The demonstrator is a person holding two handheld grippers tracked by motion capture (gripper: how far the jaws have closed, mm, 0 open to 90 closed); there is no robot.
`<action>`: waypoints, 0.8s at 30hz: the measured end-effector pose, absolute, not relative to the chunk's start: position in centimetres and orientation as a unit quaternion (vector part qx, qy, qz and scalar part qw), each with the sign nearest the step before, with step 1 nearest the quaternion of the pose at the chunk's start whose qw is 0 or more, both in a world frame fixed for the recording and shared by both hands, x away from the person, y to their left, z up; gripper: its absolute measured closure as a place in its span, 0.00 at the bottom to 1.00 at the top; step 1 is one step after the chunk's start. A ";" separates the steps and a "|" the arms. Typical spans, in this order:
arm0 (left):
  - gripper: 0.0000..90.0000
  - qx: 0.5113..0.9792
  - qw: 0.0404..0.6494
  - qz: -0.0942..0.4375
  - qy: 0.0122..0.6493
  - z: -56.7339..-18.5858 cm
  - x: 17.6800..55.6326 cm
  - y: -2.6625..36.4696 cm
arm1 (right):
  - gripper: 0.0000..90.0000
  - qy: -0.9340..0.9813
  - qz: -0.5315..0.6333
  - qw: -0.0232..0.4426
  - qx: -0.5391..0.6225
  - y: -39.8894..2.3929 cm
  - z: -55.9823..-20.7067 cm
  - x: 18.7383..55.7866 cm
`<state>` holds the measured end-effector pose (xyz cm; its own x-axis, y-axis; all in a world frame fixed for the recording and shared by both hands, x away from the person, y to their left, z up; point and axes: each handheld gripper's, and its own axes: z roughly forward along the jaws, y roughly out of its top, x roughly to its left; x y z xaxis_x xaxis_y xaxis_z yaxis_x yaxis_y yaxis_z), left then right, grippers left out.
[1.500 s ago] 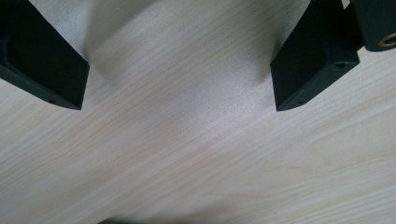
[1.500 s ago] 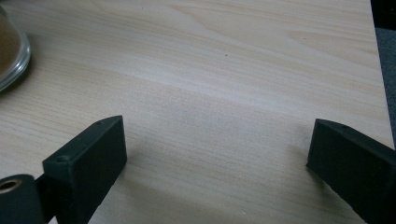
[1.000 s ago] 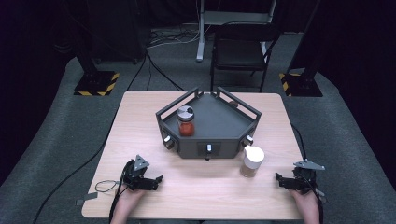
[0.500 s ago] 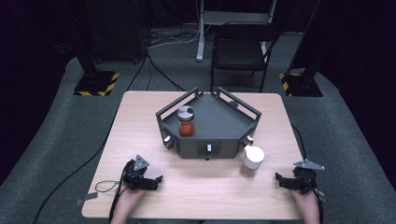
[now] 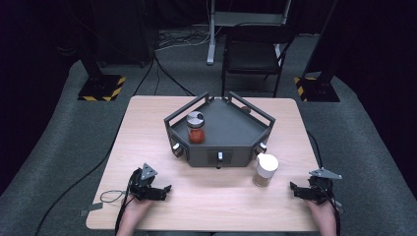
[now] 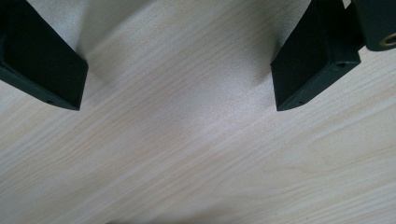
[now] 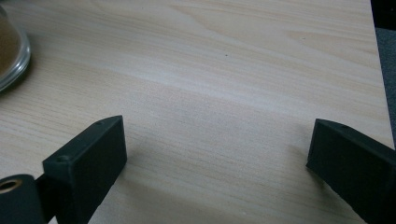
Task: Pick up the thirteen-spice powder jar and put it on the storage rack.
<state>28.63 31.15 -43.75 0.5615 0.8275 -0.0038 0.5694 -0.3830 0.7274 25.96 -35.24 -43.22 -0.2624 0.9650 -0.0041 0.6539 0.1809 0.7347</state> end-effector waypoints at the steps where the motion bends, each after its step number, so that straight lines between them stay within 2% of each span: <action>1: 0.04 0.811 0.351 0.184 0.431 -43.8 28.6 31.2 | 0.04 0.728 0.317 0.245 0.556 -35.2 -43.2 26.0; 24: 0.04 0.810 0.351 0.184 0.432 -43.8 28.6 31.1 | 0.08 0.728 0.334 0.248 0.545 -35.4 -42.9 25.3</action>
<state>28.59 31.12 -43.76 0.5587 0.8293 -0.0051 0.5709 -0.3802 0.7277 25.30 -35.35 -42.94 -0.2828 0.9592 0.0042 0.6281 0.1819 0.7566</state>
